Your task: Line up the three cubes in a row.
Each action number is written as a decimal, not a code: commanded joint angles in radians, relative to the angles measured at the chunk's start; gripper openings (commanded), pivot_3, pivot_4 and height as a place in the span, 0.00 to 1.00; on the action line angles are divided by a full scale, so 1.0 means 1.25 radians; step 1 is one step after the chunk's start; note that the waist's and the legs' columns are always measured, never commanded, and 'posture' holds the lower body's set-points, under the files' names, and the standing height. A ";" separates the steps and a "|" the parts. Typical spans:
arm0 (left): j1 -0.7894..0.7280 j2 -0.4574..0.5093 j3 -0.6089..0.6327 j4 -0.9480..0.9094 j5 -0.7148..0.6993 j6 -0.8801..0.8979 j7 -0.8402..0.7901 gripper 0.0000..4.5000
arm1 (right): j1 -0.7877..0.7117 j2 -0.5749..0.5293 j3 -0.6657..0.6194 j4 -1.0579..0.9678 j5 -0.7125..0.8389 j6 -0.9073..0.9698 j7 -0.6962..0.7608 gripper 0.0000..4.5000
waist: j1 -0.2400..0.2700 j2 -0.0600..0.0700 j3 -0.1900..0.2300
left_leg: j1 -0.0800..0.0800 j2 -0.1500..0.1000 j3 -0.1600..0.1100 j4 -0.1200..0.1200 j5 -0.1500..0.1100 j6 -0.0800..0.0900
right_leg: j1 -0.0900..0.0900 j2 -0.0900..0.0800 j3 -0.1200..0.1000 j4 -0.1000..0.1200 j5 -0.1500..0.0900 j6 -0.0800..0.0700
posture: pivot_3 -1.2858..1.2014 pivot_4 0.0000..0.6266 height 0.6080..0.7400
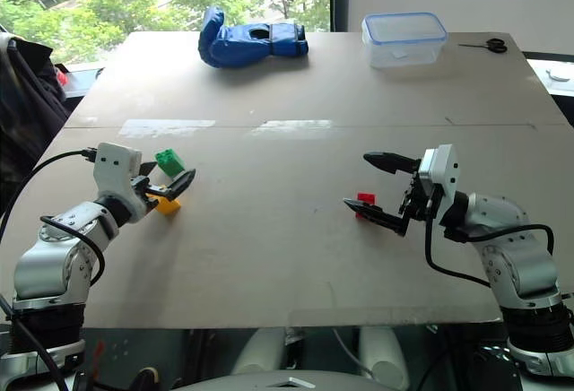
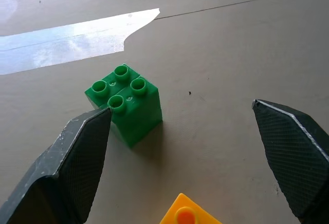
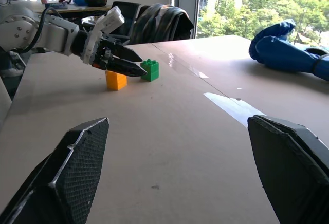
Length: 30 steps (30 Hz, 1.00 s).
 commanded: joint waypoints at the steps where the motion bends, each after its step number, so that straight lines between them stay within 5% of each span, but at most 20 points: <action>1: -0.002 0.008 0.054 -0.037 0.026 0.051 0.075 1.00 | -0.002 -0.004 -0.027 -0.033 0.017 -0.006 -0.006 0.99 | 0.000 0.000 0.000 | 0.000 0.000 0.000 0.000 0.000 0.000 | 0.000 0.000 0.000 0.000 0.000 0.000 | 0.52 0.24 1.00; 14: -0.156 -0.011 -0.046 -0.061 0.080 0.332 0.192 1.00 | -0.052 -0.004 -0.037 -0.034 0.033 0.007 -0.023 0.99 | -0.001 0.000 0.000 | -0.001 -0.002 -0.001 0.000 0.002 -0.003 | 0.000 0.000 -0.001 0.000 0.000 0.000 | 0.52 0.24 1.00; 30: -0.170 -0.048 -0.071 -0.001 0.139 0.288 0.222 1.00 | -0.151 -0.005 -0.039 -0.045 0.121 0.099 -0.041 0.99 | 0.005 -0.001 0.000 | -0.002 -0.002 -0.002 0.000 0.002 -0.004 | -0.001 -0.001 -0.001 0.000 0.000 0.000 | 0.52 0.24 1.00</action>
